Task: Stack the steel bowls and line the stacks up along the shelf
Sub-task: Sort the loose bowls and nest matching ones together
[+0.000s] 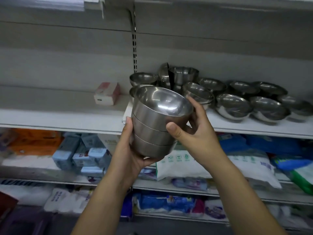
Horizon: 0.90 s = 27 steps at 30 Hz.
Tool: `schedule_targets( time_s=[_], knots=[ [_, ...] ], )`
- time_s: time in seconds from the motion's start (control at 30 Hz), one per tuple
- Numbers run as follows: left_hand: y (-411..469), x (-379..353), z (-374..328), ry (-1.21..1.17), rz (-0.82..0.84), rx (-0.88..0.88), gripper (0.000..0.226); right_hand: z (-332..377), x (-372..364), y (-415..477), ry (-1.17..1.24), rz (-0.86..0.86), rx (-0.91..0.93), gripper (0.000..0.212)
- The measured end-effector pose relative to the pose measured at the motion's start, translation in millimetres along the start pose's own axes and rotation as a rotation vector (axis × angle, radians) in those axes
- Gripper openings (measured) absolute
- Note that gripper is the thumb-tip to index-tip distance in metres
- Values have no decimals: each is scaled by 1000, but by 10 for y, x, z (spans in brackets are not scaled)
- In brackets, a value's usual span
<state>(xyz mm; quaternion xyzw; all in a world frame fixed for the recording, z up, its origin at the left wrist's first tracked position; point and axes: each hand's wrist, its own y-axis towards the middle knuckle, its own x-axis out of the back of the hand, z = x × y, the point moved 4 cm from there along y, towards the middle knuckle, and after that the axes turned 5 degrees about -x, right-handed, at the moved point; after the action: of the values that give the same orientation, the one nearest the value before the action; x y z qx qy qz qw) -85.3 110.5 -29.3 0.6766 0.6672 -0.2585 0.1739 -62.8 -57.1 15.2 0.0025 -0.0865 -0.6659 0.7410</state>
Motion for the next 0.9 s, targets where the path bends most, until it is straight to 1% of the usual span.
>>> schedule_targets(
  time_s=[0.03, 0.1, 0.17, 0.27, 0.33, 0.43, 0.5, 0.53, 0.6, 0.73, 0.8, 0.9],
  knots=[
    [-20, -15, 41, -11, -14, 7, 57, -15, 38, -24, 2, 5, -5, 120],
    [-38, -7, 76, -29, -37, 1, 57, -7, 91, -22, 5, -13, 10, 112],
    [-34, 29, 45, -51, -53, -20, 57, 29, 141, 42, -27, -61, 50, 96],
    [24, 133, -89, -63, -56, -68, 57, 86, 195, 265, -103, -157, 107, 59],
    [108, 210, -210, -60, -54, -93, 57, 133, 203, 502, -163, -214, 128, 41],
    [293, 320, -406, -34, -60, -105, 60, 254, 211, 947, -219, -274, 170, 26],
    [436, 382, -545, -14, -70, -106, 60, 341, 215, 1265, -360, -332, 204, 19],
    [513, 412, -610, -5, -78, -105, 59, 364, 216, 1414, -447, -354, 198, 17],
    [673, 471, -729, 7, -84, -93, 59, 370, 218, 1709, -619, -373, 170, 20],
    [974, 592, -951, 16, -61, -70, 61, 279, 178, 2180, -975, -240, -42, 26],
    [1089, 652, -1030, 15, -45, -59, 61, 242, 203, 2335, -1063, -241, -89, 27],
    [1217, 713, -1093, 17, -25, -42, 60, 181, 239, 2472, -1159, -278, -136, 46]
  ],
)
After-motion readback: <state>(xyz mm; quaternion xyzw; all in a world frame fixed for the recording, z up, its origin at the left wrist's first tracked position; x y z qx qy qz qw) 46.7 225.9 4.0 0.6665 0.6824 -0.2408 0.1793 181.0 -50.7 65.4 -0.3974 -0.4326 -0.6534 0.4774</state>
